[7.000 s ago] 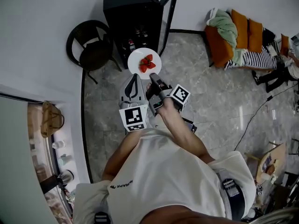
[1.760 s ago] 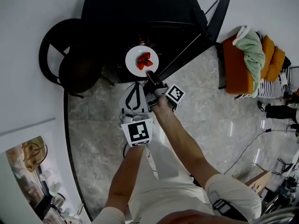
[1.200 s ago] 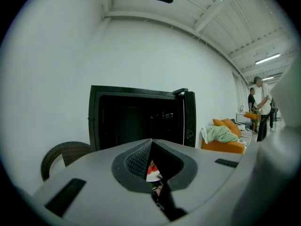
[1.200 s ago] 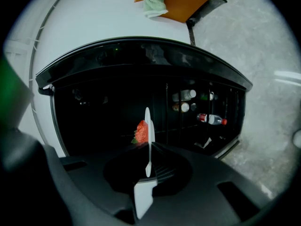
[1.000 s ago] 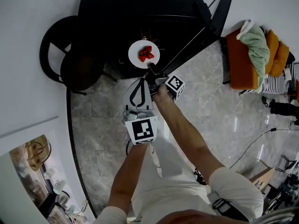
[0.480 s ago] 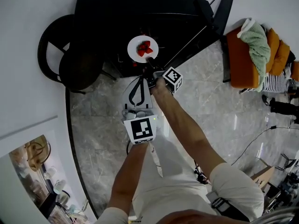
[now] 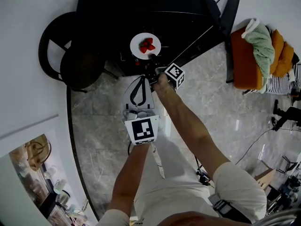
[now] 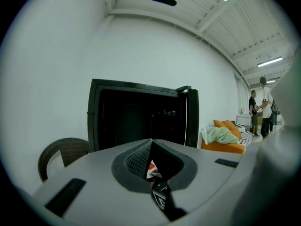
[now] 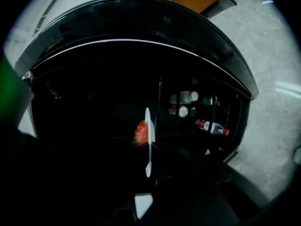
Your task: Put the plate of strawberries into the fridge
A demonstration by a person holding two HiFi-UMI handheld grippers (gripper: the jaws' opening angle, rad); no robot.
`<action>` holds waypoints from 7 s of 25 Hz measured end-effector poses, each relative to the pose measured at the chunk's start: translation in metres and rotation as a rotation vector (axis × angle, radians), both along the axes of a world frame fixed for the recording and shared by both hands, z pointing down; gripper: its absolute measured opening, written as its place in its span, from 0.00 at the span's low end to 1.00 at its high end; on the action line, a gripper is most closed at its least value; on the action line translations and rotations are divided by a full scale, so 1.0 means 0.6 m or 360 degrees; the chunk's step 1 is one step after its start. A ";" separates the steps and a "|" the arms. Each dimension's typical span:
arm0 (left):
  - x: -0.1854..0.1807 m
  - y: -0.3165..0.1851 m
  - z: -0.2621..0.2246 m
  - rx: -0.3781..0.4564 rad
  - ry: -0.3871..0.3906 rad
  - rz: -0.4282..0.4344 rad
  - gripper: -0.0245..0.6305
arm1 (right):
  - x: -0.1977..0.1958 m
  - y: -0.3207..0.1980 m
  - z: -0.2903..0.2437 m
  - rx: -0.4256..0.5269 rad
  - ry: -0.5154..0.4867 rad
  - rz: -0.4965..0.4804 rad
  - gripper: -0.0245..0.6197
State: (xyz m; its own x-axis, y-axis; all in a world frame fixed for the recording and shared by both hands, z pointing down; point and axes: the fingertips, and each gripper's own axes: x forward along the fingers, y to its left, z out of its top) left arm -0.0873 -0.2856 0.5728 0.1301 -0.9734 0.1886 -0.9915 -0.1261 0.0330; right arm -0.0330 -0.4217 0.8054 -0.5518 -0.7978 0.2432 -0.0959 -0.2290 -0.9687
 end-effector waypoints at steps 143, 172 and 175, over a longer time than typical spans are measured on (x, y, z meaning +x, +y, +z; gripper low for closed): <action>0.033 0.144 -0.395 0.0170 -0.0086 0.0079 0.04 | 0.017 0.246 -0.571 0.0387 -0.0170 -0.0144 0.06; 0.023 0.143 -0.412 0.0160 0.0013 0.0097 0.04 | 0.014 0.326 -0.784 0.1504 0.1400 -0.0539 0.06; 0.025 0.143 -0.413 0.0165 0.0018 0.0100 0.04 | 0.013 0.340 -0.796 0.1651 0.1677 -0.0518 0.06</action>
